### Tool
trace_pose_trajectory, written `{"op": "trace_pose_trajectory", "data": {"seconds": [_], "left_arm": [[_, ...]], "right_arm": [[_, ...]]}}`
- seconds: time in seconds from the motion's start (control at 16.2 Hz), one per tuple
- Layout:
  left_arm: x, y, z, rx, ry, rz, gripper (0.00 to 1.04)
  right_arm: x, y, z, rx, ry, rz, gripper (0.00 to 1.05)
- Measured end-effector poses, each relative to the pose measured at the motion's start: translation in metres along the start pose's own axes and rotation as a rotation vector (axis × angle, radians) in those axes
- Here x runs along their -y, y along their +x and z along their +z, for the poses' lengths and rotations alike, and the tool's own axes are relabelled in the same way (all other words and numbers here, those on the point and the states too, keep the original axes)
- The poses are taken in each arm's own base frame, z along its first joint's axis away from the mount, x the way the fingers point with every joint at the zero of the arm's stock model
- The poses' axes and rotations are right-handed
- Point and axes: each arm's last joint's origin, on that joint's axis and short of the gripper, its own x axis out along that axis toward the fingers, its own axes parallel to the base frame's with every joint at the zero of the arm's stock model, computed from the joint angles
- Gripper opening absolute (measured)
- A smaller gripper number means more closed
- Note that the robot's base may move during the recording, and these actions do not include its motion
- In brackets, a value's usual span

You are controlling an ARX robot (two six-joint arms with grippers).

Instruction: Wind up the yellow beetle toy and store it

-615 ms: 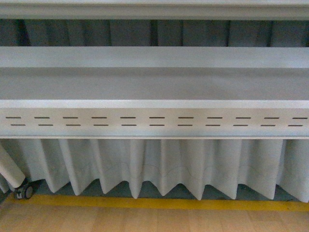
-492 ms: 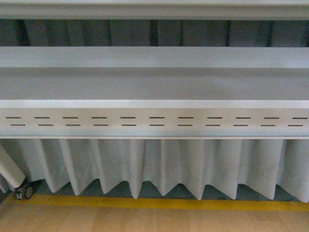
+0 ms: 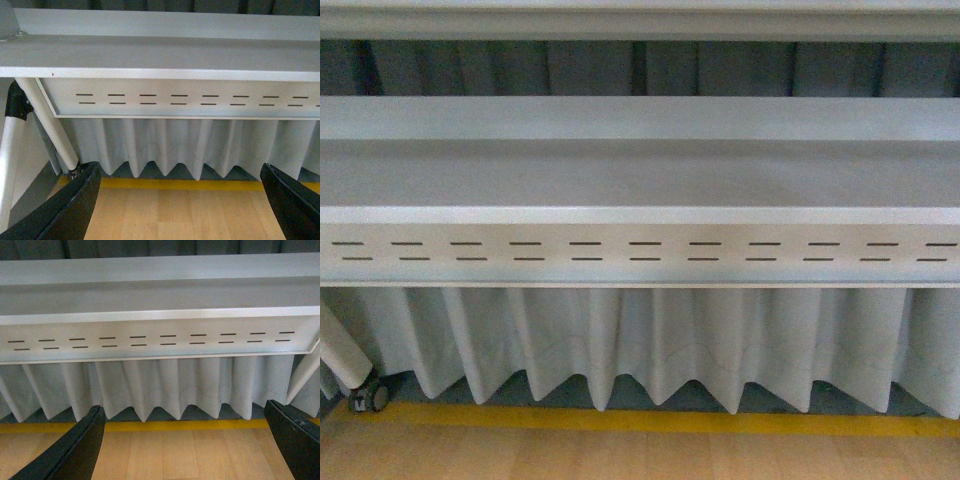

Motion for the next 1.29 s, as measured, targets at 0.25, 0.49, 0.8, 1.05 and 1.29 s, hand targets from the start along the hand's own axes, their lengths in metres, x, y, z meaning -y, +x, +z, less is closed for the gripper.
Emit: {"op": "trace_pose_trajectory", "data": {"seconds": [0.25, 0.49, 0.8, 1.05, 1.29], "left_arm": [[0.0000, 0.0000, 0.0000, 0.000, 0.000, 0.000, 0.98], [0.0000, 0.0000, 0.0000, 0.000, 0.000, 0.000, 0.98], [0.0000, 0.0000, 0.0000, 0.000, 0.000, 0.000, 0.98], [0.0000, 0.0000, 0.0000, 0.000, 0.000, 0.000, 0.98], [0.0000, 0.0000, 0.0000, 0.000, 0.000, 0.000, 0.98]], "right_arm": [[0.0000, 0.0000, 0.0000, 0.000, 0.000, 0.000, 0.98], [0.0000, 0.0000, 0.0000, 0.000, 0.000, 0.000, 0.98], [0.0000, 0.0000, 0.0000, 0.000, 0.000, 0.000, 0.98], [0.0000, 0.0000, 0.0000, 0.000, 0.000, 0.000, 0.98], [0.0000, 0.0000, 0.0000, 0.000, 0.000, 0.000, 0.98]]}}
